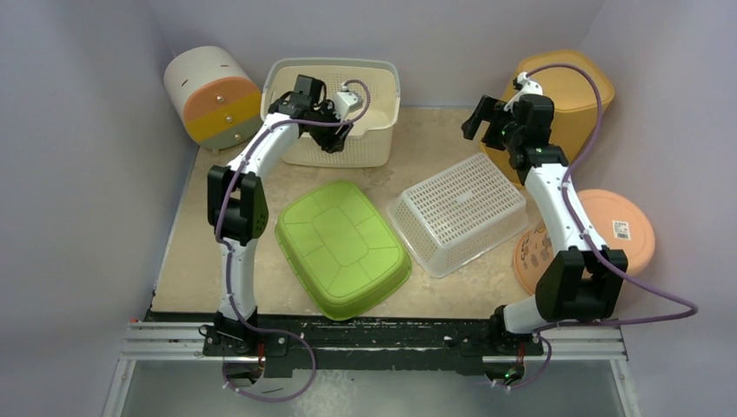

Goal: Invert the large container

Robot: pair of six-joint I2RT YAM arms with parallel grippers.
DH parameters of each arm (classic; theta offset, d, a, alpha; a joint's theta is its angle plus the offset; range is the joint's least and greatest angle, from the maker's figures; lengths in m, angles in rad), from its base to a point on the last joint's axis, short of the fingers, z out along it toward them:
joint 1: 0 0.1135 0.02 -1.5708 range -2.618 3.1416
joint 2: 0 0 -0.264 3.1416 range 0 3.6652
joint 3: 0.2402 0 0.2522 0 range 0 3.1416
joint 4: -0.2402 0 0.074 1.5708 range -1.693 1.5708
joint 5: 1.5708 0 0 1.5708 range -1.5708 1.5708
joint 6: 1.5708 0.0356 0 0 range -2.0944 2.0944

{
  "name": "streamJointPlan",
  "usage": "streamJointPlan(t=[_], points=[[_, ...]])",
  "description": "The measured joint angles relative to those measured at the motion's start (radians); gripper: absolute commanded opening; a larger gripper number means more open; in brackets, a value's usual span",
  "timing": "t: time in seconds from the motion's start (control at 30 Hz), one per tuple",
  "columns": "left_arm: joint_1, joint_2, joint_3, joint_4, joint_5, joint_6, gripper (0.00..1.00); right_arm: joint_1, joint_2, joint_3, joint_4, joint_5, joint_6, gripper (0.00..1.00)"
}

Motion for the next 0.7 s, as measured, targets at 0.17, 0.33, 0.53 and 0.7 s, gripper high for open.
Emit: streamJointPlan(t=[0.17, 0.33, 0.53, 0.7], points=[[-0.003, 0.034, 0.027, 0.016, 0.010, 0.040, 0.20, 0.000, 0.030, 0.000, 0.001, -0.002, 0.000, 1.00], [-0.017, 0.043, 0.023, 0.054, 0.039, 0.018, 0.01, 0.000, 0.049, 0.001, 0.002, -0.002, 0.000, 1.00], [-0.031, 0.044, 0.013, 0.073, 0.084, -0.059, 0.00, 0.000, 0.070, 0.003, 0.003, -0.002, 0.000, 1.00], [-0.030, 0.046, 0.010, 0.083, 0.083, -0.126, 0.00, 0.000, 0.073, 0.003, 0.003, -0.002, 0.000, 1.00]])
